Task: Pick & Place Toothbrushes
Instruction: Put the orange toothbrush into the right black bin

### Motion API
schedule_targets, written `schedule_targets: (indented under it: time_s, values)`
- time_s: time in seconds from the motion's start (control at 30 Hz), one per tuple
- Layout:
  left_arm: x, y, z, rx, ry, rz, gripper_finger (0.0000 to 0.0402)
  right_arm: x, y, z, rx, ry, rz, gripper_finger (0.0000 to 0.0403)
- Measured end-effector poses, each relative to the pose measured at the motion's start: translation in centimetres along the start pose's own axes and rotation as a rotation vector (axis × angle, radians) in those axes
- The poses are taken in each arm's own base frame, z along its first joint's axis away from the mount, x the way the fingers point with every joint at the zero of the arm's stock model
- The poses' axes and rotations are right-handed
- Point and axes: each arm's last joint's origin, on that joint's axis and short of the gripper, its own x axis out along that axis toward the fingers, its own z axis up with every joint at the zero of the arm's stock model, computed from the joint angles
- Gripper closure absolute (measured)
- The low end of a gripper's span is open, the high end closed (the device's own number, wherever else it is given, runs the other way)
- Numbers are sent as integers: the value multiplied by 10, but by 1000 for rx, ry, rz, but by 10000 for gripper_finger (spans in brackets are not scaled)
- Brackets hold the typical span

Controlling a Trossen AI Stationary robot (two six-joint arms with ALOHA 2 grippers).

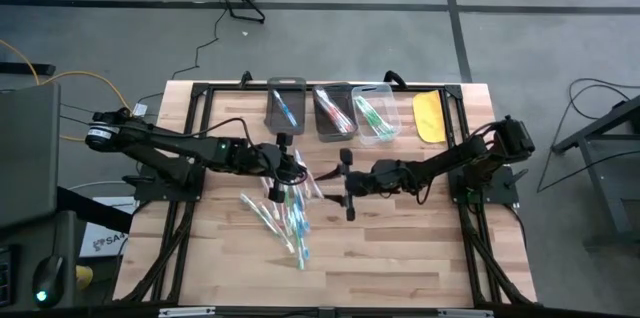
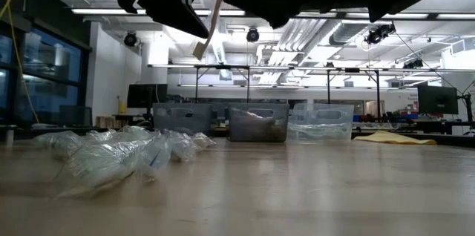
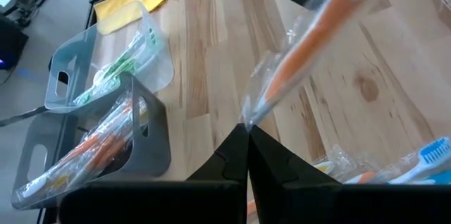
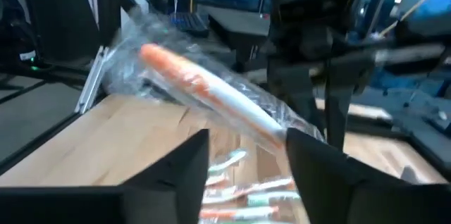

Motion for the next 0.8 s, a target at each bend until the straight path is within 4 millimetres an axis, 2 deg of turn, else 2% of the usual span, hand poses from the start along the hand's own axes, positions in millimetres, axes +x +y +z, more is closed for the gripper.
schedule_targets:
  time_s: [0.13,0.3,0.4,0.67,0.8]
  values:
    - [0,0,1,-4,-15,4,402,0,1,1,-44,-14,27,180]
    - [0,1,5,-9,-49,-1,402,0,1,5,-53,-55,36,186]
    - [0,1,4,-8,-49,-6,402,0,-1,6,-67,-63,5,213]
    - [0,0,6,-10,-63,-13,402,0,-3,10,-93,-114,24,326]
    - [0,1,8,-16,-84,-7,402,0,-4,11,-92,-132,39,347]
